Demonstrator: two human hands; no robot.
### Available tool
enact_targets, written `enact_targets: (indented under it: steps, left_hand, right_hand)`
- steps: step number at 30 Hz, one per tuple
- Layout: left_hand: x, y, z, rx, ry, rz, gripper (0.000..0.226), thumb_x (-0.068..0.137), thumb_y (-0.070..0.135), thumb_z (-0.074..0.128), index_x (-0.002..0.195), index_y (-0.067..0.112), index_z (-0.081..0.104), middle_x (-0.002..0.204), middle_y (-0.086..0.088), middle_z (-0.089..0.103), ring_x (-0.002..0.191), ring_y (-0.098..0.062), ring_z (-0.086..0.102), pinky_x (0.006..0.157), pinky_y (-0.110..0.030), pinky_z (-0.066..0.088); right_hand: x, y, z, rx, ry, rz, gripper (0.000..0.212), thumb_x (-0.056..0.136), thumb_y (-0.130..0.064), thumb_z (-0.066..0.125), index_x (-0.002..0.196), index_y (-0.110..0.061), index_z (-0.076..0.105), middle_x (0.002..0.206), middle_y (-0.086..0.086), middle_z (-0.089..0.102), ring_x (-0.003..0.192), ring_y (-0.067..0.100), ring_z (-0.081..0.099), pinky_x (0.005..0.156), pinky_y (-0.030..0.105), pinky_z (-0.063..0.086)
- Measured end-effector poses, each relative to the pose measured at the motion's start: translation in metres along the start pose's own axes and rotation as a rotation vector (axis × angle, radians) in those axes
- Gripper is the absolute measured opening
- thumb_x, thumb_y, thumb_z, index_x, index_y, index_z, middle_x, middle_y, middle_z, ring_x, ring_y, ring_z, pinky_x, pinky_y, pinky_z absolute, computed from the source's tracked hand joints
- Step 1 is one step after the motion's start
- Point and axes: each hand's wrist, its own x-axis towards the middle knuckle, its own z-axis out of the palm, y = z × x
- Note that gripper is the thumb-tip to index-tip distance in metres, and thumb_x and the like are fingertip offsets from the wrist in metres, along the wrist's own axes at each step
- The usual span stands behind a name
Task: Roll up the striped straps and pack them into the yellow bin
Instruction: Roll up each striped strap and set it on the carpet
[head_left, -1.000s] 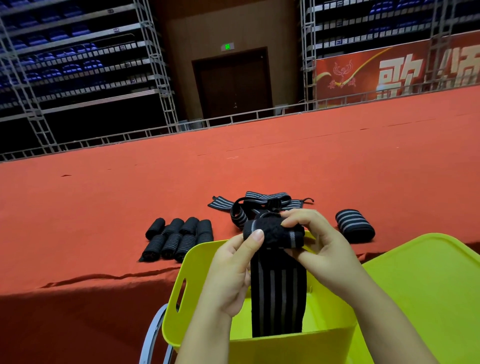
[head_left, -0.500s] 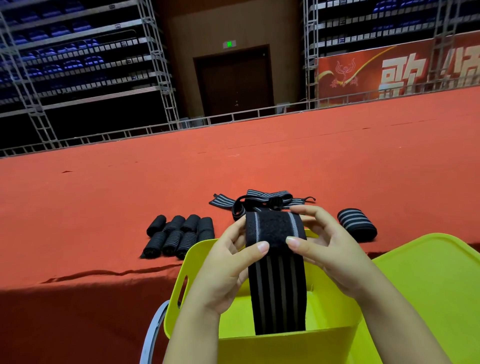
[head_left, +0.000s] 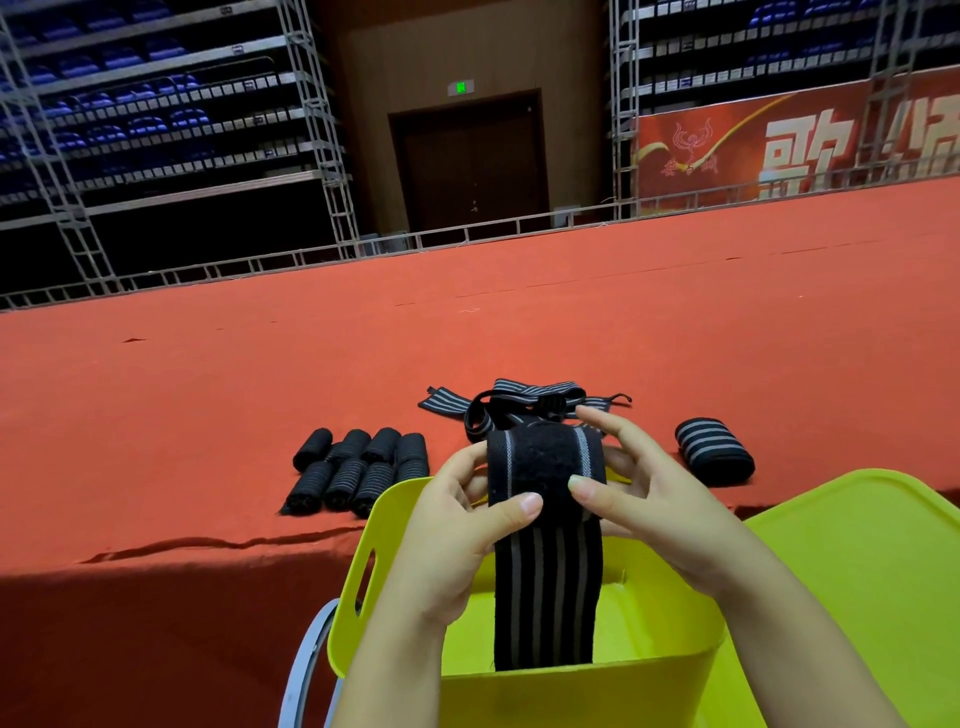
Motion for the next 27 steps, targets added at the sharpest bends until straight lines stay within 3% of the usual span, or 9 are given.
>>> enact_targets:
  steps: [2, 5, 10, 13, 16, 20, 23, 27]
  left_hand:
    - [-0.0004, -0.0007, -0.0001, 0.012, -0.007, 0.003, 0.06, 0.064, 0.004, 0.073, 0.122, 0.009, 0.059, 0.108, -0.013, 0.072, 0.097, -0.024, 0.07, 0.076, -0.031, 0.056]
    - [-0.0015, -0.0004, 0.0009, 0.032, -0.013, 0.017, 0.059, 0.062, 0.003, 0.074, 0.119, 0.012, 0.06, 0.103, -0.009, 0.073, 0.093, -0.021, 0.07, 0.076, -0.03, 0.055]
    - [0.0004, 0.0014, 0.0007, -0.014, -0.047, -0.067, 0.063, 0.063, 0.013, 0.079, 0.122, 0.015, 0.058, 0.111, -0.01, 0.072, 0.101, -0.024, 0.069, 0.083, -0.042, 0.054]
    - [-0.0009, -0.0013, -0.0001, -0.039, -0.09, -0.162, 0.054, 0.071, 0.012, 0.074, 0.123, 0.012, 0.057, 0.112, -0.014, 0.071, 0.099, -0.025, 0.068, 0.073, -0.037, 0.055]
    - [-0.0033, -0.0041, -0.0003, -0.037, -0.122, -0.2, 0.045, 0.076, 0.009, 0.075, 0.119, 0.006, 0.061, 0.105, -0.016, 0.072, 0.088, -0.025, 0.07, 0.063, -0.031, 0.056]
    - [-0.0035, -0.0012, 0.0009, -0.069, -0.105, -0.175, 0.038, 0.08, 0.002, 0.071, 0.116, -0.001, 0.061, 0.099, -0.016, 0.072, 0.079, -0.023, 0.071, 0.056, -0.027, 0.054]
    - [-0.003, 0.002, 0.0023, -0.097, -0.097, -0.163, 0.052, 0.075, 0.009, 0.074, 0.125, 0.007, 0.057, 0.1, -0.016, 0.071, 0.075, -0.023, 0.07, 0.053, -0.026, 0.051]
    - [-0.0027, 0.0014, 0.0009, -0.13, -0.12, -0.161, 0.088, 0.06, 0.039, 0.089, 0.136, 0.018, 0.048, 0.114, -0.015, 0.069, 0.092, -0.027, 0.069, 0.061, -0.033, 0.056]
  right_hand:
    - [-0.0006, -0.0005, -0.0001, -0.039, 0.002, -0.019, 0.058, 0.07, -0.026, 0.072, 0.125, -0.034, 0.053, 0.117, -0.005, 0.065, 0.096, 0.008, 0.068, 0.067, 0.02, 0.052]
    - [-0.0017, 0.0006, -0.0024, -0.051, 0.005, -0.071, 0.05, 0.07, -0.02, 0.074, 0.118, -0.025, 0.058, 0.114, 0.001, 0.065, 0.097, 0.01, 0.066, 0.07, 0.02, 0.05]
    - [-0.0006, -0.0006, -0.0041, -0.011, 0.067, -0.129, 0.046, 0.07, -0.017, 0.073, 0.113, -0.027, 0.06, 0.111, 0.0, 0.067, 0.094, 0.009, 0.065, 0.067, 0.02, 0.051]
    - [0.0011, -0.0018, -0.0061, 0.021, 0.105, -0.18, 0.052, 0.07, -0.012, 0.081, 0.114, -0.028, 0.06, 0.111, -0.001, 0.067, 0.101, 0.015, 0.065, 0.078, 0.028, 0.053]
    - [0.0008, -0.0054, -0.0073, 0.036, 0.123, -0.232, 0.051, 0.072, -0.006, 0.072, 0.117, -0.024, 0.057, 0.108, 0.001, 0.067, 0.102, 0.017, 0.064, 0.088, 0.034, 0.052]
    - [-0.0003, -0.0067, -0.0035, -0.074, 0.144, -0.283, 0.054, 0.075, 0.01, 0.07, 0.111, -0.028, 0.058, 0.101, -0.008, 0.068, 0.096, 0.01, 0.065, 0.087, 0.025, 0.051]
    - [-0.0009, -0.0058, -0.0001, -0.113, 0.153, -0.317, 0.058, 0.074, 0.012, 0.072, 0.103, -0.038, 0.061, 0.101, -0.012, 0.067, 0.095, 0.007, 0.065, 0.079, 0.018, 0.051]
    - [-0.0012, -0.0042, 0.0, -0.123, 0.113, -0.357, 0.058, 0.072, 0.015, 0.072, 0.097, -0.036, 0.062, 0.108, -0.007, 0.065, 0.104, 0.012, 0.063, 0.086, 0.028, 0.054]
